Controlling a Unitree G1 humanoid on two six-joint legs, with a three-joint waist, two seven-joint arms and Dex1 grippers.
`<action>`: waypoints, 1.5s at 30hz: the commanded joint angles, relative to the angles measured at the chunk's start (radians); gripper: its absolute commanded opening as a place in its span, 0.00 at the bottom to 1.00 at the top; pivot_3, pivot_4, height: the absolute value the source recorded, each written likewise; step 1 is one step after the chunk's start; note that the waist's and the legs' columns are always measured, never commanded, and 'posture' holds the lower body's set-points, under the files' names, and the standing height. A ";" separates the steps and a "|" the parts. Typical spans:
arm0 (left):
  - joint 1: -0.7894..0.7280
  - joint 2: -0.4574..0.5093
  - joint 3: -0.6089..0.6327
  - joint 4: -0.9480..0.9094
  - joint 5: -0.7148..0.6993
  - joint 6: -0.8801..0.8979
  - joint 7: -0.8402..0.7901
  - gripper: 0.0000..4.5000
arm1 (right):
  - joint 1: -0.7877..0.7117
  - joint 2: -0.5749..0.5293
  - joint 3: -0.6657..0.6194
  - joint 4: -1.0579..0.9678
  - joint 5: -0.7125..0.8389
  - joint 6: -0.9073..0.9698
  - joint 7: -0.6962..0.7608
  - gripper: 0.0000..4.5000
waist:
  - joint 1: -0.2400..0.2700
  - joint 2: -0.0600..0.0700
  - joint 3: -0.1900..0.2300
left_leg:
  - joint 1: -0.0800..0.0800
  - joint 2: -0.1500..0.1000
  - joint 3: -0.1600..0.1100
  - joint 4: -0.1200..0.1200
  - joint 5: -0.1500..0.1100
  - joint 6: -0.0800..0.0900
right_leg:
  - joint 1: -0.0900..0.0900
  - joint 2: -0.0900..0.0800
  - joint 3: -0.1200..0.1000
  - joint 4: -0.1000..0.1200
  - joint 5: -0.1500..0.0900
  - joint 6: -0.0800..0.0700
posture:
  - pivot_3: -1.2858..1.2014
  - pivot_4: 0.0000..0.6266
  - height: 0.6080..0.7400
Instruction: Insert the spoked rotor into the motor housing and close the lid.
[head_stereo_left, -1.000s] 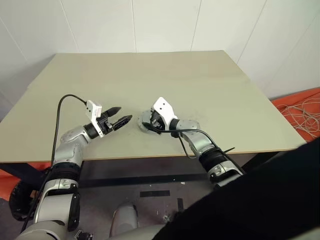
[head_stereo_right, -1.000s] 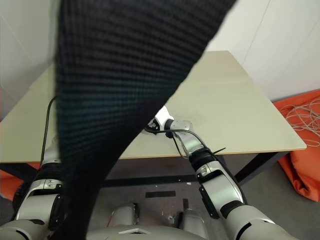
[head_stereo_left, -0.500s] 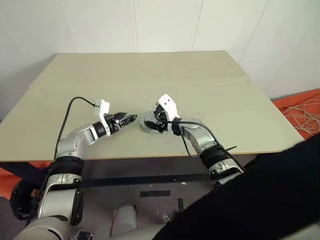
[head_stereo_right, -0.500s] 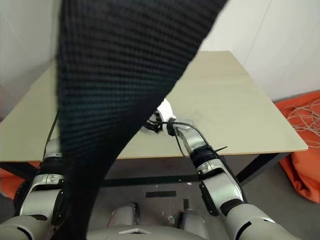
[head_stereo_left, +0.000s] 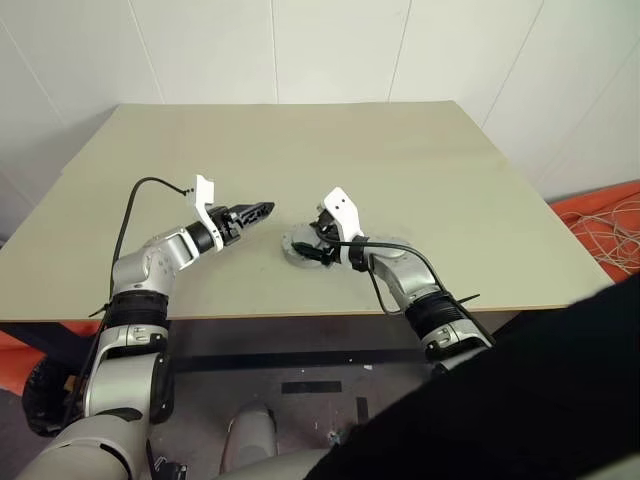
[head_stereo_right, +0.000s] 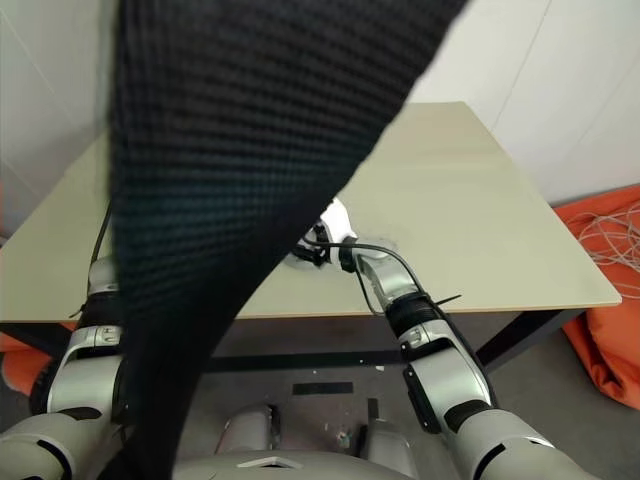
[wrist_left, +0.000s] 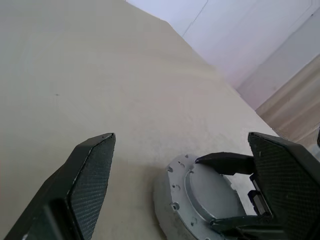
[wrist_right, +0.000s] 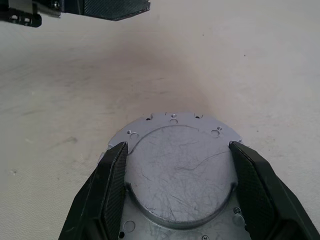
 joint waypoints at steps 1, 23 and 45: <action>-0.039 -0.001 0.020 0.005 -0.003 -0.044 0.002 1.00 | 0.039 -0.043 0.001 0.048 -0.045 0.013 -0.030 0.69 | 0.000 0.000 0.000 | 0.000 0.000 0.000 -0.001 0.000 0.000 | 0.000 0.000 0.000 -0.001 0.000 0.000 | 0.52 0.00 1.00; -0.031 -0.024 -0.073 -0.016 0.015 -0.032 -0.090 1.00 | 0.034 -0.044 -0.008 0.075 -0.053 -0.028 -0.059 0.69 | 0.000 0.000 0.000 | 0.001 0.000 0.000 -0.004 0.000 0.000 | 0.003 0.000 0.000 -0.005 0.000 0.000 | 0.52 0.00 1.00; -0.098 -0.059 -0.232 0.184 0.208 -0.075 -0.096 0.00 | 0.036 -0.053 -0.031 0.064 -0.046 -0.029 -0.091 0.69 | 0.002 0.000 0.000 | 0.001 -0.002 0.000 -0.010 0.000 0.000 | 0.004 -0.001 -0.001 -0.010 0.000 0.000 | 0.52 0.00 1.00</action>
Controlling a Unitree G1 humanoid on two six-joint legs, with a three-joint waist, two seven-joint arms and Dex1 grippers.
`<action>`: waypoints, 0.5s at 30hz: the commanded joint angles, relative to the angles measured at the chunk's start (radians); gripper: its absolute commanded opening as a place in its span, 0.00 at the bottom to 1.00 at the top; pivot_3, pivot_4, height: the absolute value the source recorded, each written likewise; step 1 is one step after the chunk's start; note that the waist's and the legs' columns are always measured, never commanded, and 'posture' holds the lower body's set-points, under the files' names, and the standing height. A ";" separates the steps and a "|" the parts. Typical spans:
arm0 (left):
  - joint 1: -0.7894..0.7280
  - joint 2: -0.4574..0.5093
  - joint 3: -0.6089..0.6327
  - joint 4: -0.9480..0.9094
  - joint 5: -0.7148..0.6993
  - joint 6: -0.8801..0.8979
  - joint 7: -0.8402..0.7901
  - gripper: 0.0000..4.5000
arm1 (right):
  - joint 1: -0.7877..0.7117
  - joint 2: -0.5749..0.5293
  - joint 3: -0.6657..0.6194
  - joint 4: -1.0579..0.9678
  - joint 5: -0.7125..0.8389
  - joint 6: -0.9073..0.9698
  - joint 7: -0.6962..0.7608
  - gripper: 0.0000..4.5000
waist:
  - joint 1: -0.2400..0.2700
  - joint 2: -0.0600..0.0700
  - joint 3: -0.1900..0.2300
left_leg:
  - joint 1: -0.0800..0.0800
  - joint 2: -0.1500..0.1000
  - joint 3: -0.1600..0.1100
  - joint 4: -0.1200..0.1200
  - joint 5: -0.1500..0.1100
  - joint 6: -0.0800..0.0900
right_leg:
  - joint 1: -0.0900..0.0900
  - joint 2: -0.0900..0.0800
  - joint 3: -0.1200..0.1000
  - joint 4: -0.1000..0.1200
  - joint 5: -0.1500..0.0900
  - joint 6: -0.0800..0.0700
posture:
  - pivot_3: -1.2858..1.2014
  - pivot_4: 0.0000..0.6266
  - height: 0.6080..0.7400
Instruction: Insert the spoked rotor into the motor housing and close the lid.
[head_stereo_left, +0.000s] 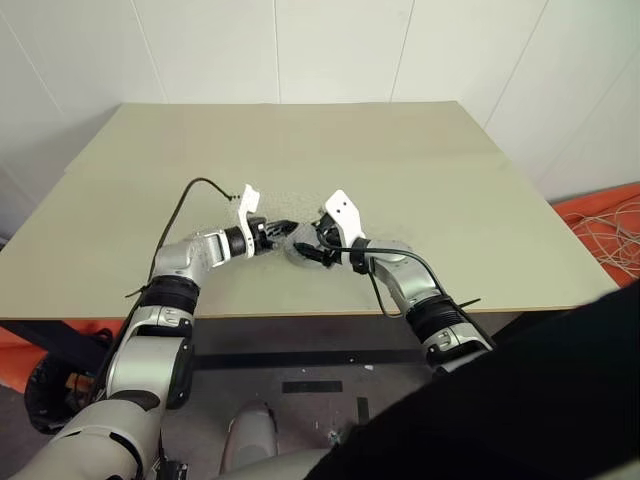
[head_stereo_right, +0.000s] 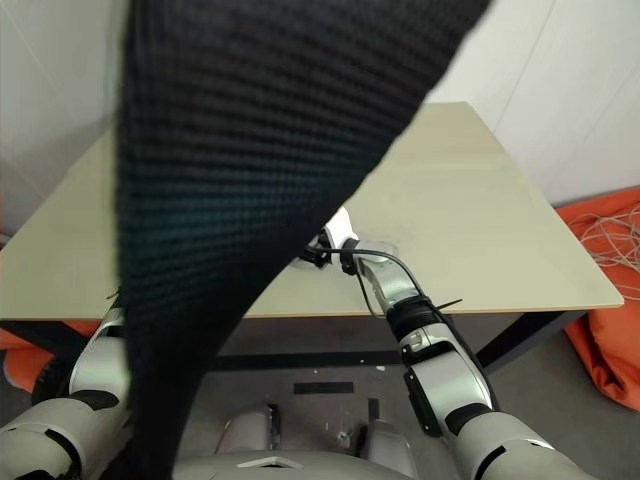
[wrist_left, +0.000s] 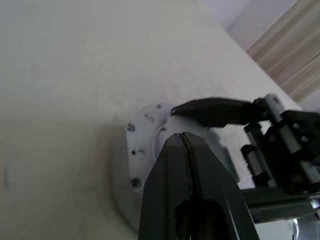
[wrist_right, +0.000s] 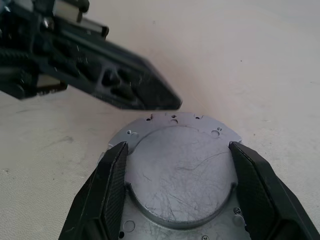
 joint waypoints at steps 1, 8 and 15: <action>-0.008 0.008 -0.029 0.004 0.049 -0.033 -0.002 0.00 | 0.024 -0.050 -0.032 0.046 -0.035 0.031 -0.066 0.69 | 0.003 0.000 0.000 | 0.000 0.000 0.000 -0.001 0.000 0.000 | 0.000 0.000 0.000 0.000 0.000 0.000 | 0.52 0.00 1.00; 0.001 0.005 -0.026 -0.003 0.060 -0.038 -0.019 0.00 | 0.027 -0.052 -0.033 0.038 -0.031 0.034 -0.070 0.69 | 0.011 0.000 0.000 | 0.002 -0.001 0.000 -0.003 0.000 0.000 | 0.001 -0.001 0.000 0.000 0.000 0.000 | 0.52 0.00 1.00; 0.007 0.009 -0.018 -0.016 0.056 -0.031 -0.023 0.00 | 0.010 -0.058 -0.052 0.016 -0.016 0.060 -0.076 0.69 | 0.011 0.000 0.000 | 0.002 -0.002 0.000 -0.004 0.000 0.000 | 0.000 -0.003 0.000 0.000 0.000 0.000 | 0.52 0.00 1.00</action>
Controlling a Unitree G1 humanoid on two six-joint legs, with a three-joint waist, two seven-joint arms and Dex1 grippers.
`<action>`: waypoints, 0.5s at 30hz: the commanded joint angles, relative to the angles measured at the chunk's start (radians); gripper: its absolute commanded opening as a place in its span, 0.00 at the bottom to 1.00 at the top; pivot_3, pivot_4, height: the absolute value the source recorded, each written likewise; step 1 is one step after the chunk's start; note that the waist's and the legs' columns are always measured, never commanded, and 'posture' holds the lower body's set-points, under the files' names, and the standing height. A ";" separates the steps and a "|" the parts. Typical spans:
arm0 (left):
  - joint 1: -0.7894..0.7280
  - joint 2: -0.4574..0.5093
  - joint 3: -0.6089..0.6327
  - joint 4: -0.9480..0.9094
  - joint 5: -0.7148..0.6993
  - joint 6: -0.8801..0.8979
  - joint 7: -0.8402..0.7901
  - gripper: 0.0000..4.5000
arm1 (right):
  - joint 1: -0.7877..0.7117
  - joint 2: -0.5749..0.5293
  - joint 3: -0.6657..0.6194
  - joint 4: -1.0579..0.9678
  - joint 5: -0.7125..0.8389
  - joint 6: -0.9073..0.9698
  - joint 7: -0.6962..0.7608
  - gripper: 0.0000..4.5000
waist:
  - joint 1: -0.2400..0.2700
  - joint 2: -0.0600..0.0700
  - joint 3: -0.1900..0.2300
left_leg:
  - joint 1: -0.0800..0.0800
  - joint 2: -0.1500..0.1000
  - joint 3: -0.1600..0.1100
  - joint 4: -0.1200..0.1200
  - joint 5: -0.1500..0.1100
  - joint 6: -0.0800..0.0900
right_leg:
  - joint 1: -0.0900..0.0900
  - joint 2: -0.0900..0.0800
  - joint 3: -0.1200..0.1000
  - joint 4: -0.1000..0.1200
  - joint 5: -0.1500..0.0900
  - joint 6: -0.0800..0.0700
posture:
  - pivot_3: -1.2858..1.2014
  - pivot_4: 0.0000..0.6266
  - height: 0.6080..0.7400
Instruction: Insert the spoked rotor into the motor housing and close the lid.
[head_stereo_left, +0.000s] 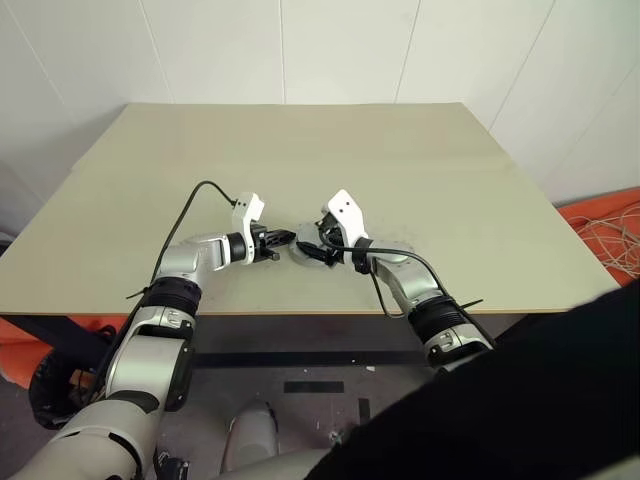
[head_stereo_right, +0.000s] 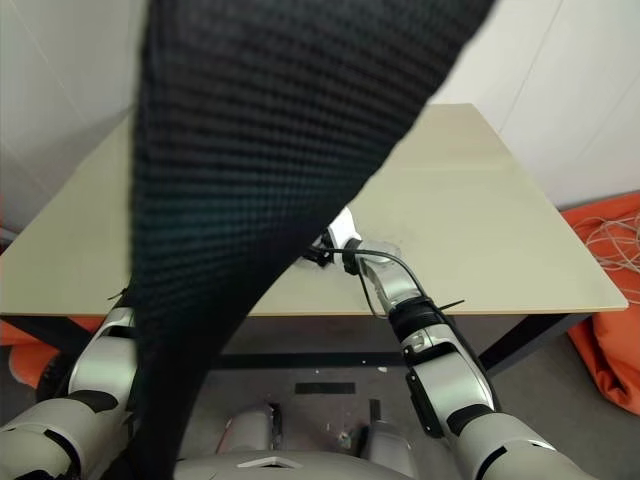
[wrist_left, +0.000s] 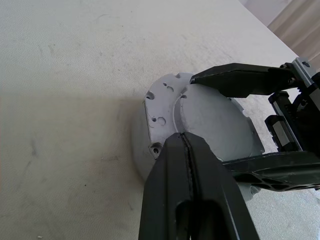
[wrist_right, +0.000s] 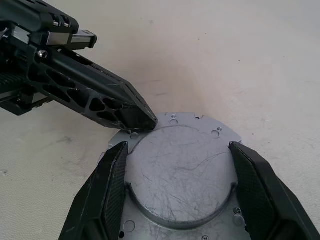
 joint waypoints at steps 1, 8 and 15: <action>0.005 0.005 0.005 -0.021 0.004 0.004 -0.006 0.00 | 0.004 -0.050 -0.049 0.024 -0.016 0.051 -0.058 0.69 | 0.000 0.000 0.000 | 0.000 0.000 0.000 0.000 0.000 0.000 | 0.000 0.000 0.000 0.000 0.000 0.000 | 0.52 0.00 1.00; 0.024 0.005 0.010 -0.052 -0.004 0.017 0.000 0.00 | 0.001 -0.040 -0.087 -0.045 0.052 0.163 -0.032 0.69 | 0.003 0.000 0.000 | -0.001 -0.001 0.000 -0.001 0.000 0.000 | 0.000 -0.001 0.000 0.000 0.000 0.000 | 0.52 0.00 1.00; 0.068 0.003 0.026 -0.108 -0.021 0.040 0.012 0.00 | 0.004 -0.061 -0.079 -0.131 0.076 0.237 0.000 0.69 | 0.009 0.000 0.000 | -0.003 -0.001 0.001 -0.001 0.000 0.000 | 0.000 -0.002 0.000 -0.001 0.000 0.001 | 0.52 0.00 1.00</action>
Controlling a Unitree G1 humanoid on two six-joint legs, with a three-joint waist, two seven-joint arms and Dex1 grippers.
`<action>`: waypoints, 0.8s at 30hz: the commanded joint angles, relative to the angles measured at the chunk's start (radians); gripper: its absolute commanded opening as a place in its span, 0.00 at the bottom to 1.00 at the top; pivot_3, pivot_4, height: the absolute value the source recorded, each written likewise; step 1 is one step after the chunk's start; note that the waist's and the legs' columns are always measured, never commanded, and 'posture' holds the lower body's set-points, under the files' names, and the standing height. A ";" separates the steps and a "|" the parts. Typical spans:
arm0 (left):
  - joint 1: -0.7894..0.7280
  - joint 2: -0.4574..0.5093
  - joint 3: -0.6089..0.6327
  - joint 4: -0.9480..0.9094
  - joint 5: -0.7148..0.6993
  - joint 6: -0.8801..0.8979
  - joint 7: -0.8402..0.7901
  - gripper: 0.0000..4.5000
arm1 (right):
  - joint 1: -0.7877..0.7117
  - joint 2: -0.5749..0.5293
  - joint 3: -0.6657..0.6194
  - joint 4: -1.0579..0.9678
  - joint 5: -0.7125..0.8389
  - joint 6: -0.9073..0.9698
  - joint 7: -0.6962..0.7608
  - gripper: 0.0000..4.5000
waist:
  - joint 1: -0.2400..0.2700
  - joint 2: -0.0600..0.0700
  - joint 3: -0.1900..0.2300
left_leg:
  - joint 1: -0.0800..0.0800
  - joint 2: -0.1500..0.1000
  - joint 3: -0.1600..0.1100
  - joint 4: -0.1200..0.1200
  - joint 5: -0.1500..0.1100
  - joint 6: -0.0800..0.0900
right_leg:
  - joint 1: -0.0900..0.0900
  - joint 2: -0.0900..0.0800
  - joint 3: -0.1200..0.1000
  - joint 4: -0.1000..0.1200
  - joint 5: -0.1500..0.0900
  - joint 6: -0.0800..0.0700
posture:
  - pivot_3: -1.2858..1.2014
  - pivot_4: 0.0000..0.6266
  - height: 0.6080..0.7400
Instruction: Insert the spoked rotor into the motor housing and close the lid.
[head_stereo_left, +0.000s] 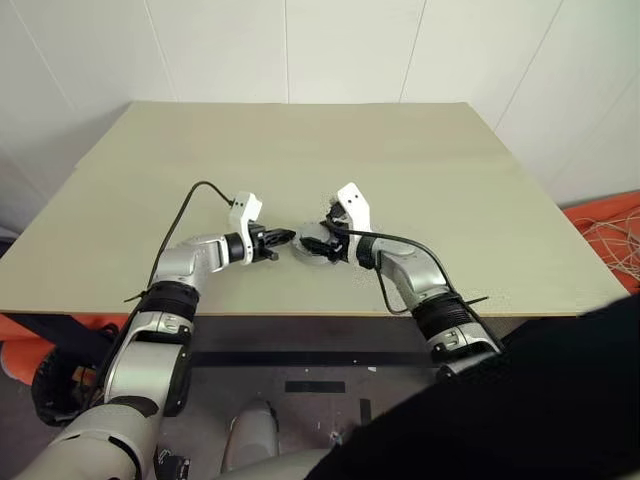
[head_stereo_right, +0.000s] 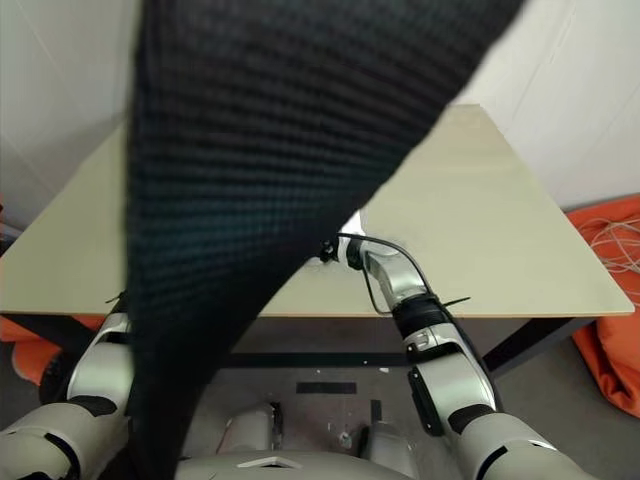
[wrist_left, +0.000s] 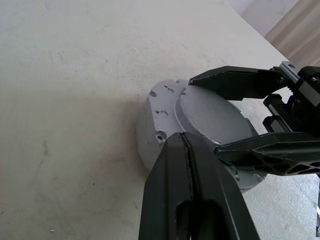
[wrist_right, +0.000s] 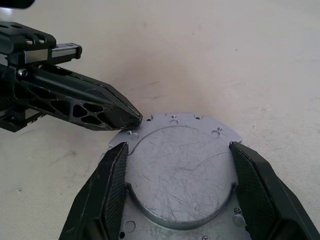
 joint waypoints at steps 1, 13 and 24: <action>0.025 0.003 0.008 -0.034 -0.006 0.026 0.011 0.00 | 0.006 -0.050 -0.028 -0.019 -0.012 0.010 -0.010 0.69 | 0.001 0.000 0.000 | 0.000 0.000 0.000 0.000 0.000 0.000 | 0.000 0.000 0.000 0.000 -0.001 0.001 | 0.52 0.00 1.00; 0.010 0.007 0.038 -0.050 -0.031 0.054 0.013 0.00 | 0.059 -0.035 0.005 -0.024 -0.035 -0.072 -0.013 0.69 | 0.001 0.000 0.000 | -0.001 0.000 0.001 -0.001 0.000 0.000 | 0.000 0.000 0.000 0.000 -0.003 0.004 | 0.52 0.00 1.00; -0.008 -0.004 0.059 -0.066 -0.055 0.072 -0.001 0.00 | 0.079 -0.009 0.055 0.089 -0.086 -0.170 -0.051 0.69 | -0.006 0.000 0.000 | 0.001 0.000 0.001 -0.001 0.000 0.000 | 0.001 0.000 0.000 0.000 -0.003 0.004 | 0.52 0.00 1.00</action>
